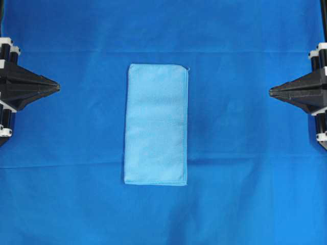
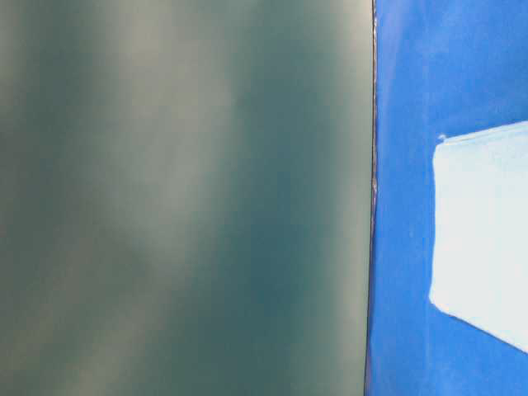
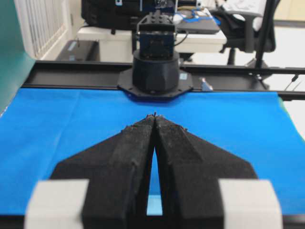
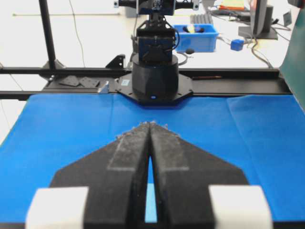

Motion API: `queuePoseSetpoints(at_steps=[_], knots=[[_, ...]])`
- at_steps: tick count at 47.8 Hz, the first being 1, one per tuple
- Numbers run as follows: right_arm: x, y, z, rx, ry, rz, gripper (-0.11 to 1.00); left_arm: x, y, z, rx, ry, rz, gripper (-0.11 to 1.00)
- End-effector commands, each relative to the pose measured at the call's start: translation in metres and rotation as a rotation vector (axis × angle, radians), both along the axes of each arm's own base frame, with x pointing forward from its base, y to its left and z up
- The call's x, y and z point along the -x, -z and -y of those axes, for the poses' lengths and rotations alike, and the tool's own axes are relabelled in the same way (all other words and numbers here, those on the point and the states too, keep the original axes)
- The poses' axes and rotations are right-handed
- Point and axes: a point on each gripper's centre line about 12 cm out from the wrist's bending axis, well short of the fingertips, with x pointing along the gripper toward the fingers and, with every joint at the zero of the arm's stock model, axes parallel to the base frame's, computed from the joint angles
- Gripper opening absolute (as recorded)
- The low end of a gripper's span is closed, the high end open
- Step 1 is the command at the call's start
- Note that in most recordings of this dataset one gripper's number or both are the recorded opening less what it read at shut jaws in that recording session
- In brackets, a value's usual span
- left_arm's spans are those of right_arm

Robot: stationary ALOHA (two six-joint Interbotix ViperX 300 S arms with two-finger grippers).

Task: Fold a vertical towel.
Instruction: 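Move both grippers to the towel's far corners and pinch them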

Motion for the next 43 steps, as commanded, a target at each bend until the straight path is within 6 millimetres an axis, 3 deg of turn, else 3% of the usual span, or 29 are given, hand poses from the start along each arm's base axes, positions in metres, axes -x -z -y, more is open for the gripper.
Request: queuePoseSetpoints(at_steps=[1, 15, 28, 33, 40, 43], knots=[[-0.005, -0.010, 0.001, -0.023, 0.004, 0.020, 0.00, -0.006, -0.006, 0.001, 0.056, 0.004, 0.003, 0.00], [-0.045, 0.006, 0.020, -0.078, 0.090, -0.136, 0.00, -0.031, 0.021, -0.009, 0.085, -0.044, -0.105, 0.00], [-0.085, 0.047, 0.053, -0.111, 0.198, -0.320, 0.01, -0.068, 0.066, -0.041, 0.148, -0.167, -0.300, 0.02], [-0.101, 0.066, 0.071, -0.126, 0.248, -0.398, 0.03, -0.080, 0.082, -0.052, 0.158, -0.204, -0.344, 0.25], [-0.123, 0.098, 0.095, -0.146, 0.304, -0.504, 0.47, -0.096, 0.107, -0.072, 0.171, -0.260, -0.398, 0.69], [-0.131, 0.112, 0.104, -0.149, 0.319, -0.546, 0.61, -0.102, 0.119, -0.080, 0.180, -0.281, -0.428, 0.77]])
